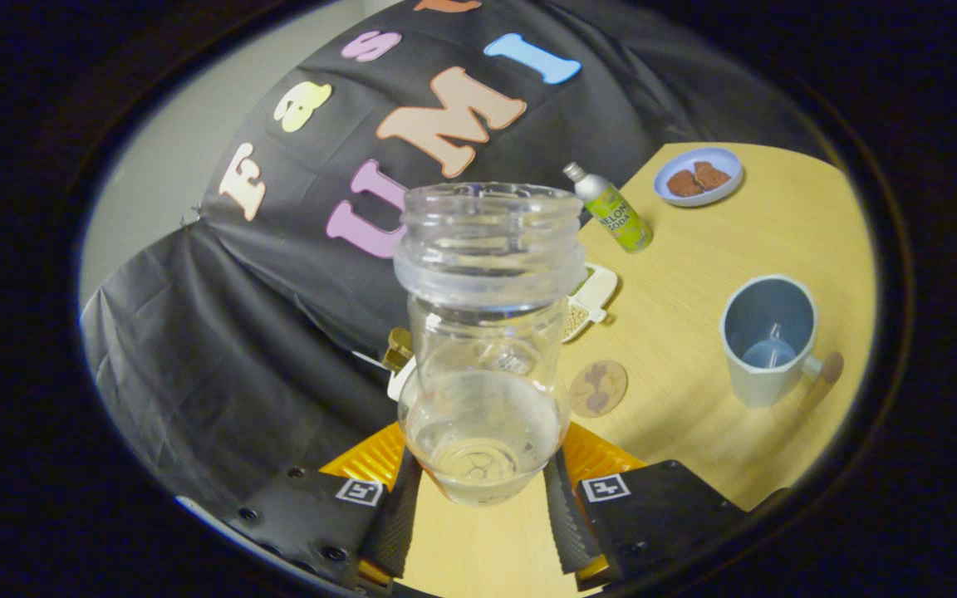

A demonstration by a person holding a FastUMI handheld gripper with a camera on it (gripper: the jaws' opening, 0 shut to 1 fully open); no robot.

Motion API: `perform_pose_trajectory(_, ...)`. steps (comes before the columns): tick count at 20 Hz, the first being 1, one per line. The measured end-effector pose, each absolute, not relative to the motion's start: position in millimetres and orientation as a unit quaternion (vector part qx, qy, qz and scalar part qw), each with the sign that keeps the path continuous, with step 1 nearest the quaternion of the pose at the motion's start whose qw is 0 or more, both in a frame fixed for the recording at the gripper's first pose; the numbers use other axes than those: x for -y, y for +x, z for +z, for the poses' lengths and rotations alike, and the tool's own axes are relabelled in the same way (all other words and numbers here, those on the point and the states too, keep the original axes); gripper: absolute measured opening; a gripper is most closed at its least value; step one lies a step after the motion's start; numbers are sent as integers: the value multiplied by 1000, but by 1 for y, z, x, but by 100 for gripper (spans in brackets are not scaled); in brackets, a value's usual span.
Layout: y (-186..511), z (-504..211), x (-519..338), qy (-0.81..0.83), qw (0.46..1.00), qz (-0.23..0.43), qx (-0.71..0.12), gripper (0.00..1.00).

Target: Take the bottle from table, then pour the juice into the cup, finally place the bottle on the coaster

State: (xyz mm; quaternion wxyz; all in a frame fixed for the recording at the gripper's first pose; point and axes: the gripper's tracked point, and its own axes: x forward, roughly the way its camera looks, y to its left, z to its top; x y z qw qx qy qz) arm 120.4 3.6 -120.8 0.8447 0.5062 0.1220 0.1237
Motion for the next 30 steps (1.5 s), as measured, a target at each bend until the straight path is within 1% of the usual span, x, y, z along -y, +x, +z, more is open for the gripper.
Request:
perform_pose_trajectory(5, 129, -124, 3, 605, 781, 112, -104, 71)
perform_pose_trajectory(14, 145, -128, 12, 698, 706, 83, -86, 71)
perform_pose_trajectory(20, 158, -147, 21, 728, 678, 45, -90, 71)
perform_pose_trajectory(30, 164, -155, 31, 787, 610, 4, -94, 71)
